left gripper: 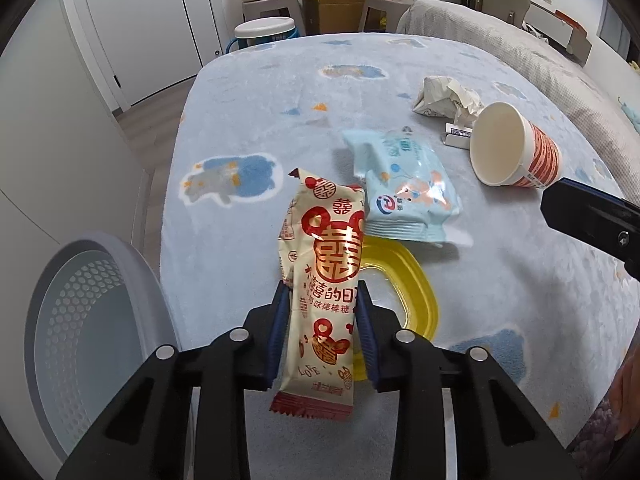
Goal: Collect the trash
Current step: 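Grasp the red-white snack wrapper with the left gripper while the right reaches the wipes pack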
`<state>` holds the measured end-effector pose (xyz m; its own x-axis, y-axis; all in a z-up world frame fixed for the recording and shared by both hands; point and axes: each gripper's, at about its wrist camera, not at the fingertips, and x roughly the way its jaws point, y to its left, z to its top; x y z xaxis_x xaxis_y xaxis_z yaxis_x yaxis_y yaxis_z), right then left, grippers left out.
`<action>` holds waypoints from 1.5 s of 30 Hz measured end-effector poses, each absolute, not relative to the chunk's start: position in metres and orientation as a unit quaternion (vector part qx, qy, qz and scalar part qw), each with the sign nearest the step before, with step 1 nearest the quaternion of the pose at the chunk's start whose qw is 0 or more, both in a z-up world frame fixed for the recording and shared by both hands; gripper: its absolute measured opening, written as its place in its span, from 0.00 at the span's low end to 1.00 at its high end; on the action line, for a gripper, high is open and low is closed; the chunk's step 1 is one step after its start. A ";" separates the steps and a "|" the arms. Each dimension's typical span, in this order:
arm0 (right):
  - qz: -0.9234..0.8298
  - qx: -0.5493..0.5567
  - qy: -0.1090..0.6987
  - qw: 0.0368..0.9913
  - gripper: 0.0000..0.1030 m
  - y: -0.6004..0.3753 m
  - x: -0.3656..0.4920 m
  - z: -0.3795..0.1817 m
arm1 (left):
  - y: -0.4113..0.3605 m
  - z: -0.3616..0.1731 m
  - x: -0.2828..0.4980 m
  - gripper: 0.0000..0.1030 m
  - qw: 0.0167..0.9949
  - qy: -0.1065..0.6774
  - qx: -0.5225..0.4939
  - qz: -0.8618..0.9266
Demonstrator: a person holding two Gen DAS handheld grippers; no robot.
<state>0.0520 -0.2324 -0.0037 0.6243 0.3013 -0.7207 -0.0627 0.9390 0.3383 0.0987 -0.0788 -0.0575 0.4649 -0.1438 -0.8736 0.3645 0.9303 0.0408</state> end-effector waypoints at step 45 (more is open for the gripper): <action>0.032 0.085 0.498 0.863 0.61 -0.161 0.148 -0.060 | 0.018 -0.017 0.099 0.28 0.892 0.443 0.047 -0.069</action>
<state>0.1483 -0.1611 -0.0597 0.5024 0.1396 -0.8533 0.0298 0.9835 0.1785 0.0989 0.0182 -0.0170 0.5973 -0.0811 -0.7979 0.1640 0.9862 0.0225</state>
